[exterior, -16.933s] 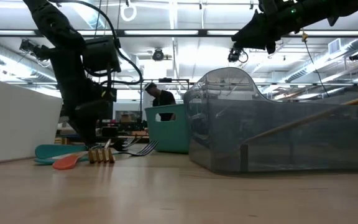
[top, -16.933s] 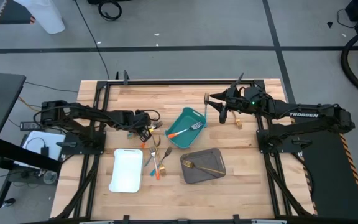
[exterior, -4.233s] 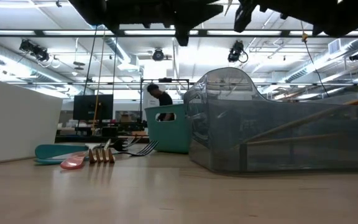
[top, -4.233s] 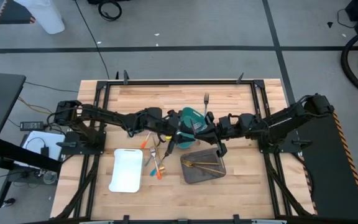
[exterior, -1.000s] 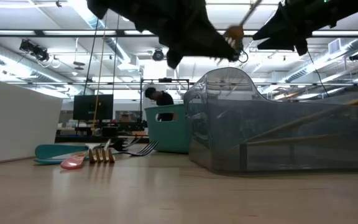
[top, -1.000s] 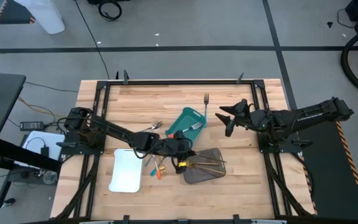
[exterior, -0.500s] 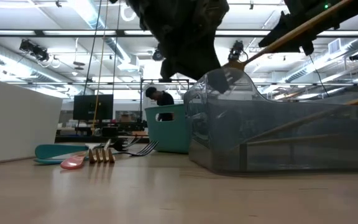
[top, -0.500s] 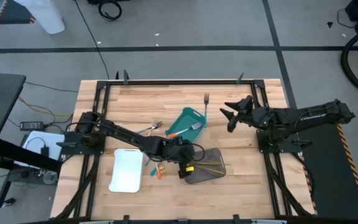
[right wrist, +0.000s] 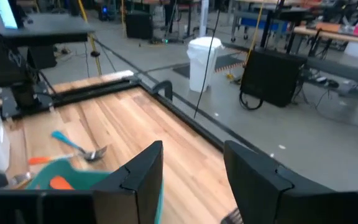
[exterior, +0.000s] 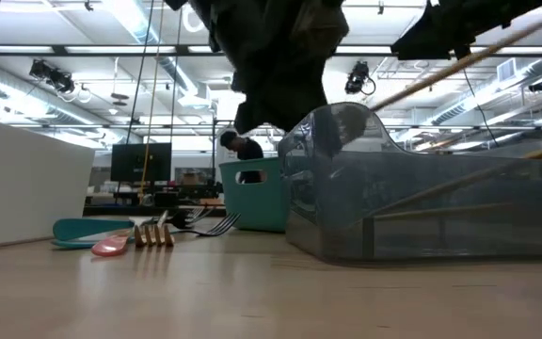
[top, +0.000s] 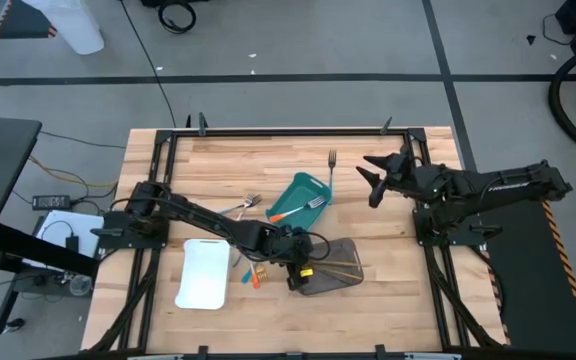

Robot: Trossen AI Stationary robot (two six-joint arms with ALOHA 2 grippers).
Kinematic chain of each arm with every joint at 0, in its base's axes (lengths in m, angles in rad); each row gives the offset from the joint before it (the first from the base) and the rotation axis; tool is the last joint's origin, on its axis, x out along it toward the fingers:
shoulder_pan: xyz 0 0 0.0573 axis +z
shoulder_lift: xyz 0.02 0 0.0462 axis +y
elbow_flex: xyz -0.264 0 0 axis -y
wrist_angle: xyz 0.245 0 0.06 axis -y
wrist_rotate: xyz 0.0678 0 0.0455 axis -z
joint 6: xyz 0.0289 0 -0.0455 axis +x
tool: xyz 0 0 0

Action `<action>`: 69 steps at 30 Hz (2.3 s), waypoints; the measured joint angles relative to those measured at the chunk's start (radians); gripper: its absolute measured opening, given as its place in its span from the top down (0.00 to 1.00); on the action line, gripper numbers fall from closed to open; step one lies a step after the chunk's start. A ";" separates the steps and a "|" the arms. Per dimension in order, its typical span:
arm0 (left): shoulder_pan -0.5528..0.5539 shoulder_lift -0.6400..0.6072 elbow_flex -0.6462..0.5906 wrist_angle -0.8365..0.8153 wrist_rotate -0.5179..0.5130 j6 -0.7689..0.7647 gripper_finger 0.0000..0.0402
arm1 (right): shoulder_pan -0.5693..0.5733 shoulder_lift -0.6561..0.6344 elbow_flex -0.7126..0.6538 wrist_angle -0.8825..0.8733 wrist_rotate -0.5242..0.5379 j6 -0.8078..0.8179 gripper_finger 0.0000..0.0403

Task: Sort silverware by color (type)
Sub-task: Put the gold fork into the black transparent bin

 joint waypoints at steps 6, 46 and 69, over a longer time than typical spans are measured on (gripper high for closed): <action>0.020 0.028 0.001 0.015 0.017 0.019 0.97 | -0.023 -0.004 0.000 0.061 0.000 -0.081 0.56; -0.009 0.048 0.037 0.170 -0.012 0.199 0.80 | -0.072 -0.006 0.000 0.137 -0.072 -0.175 0.58; 0.008 0.241 0.232 0.295 -0.031 0.344 0.80 | -0.072 0.003 -0.001 0.143 -0.079 -0.177 0.58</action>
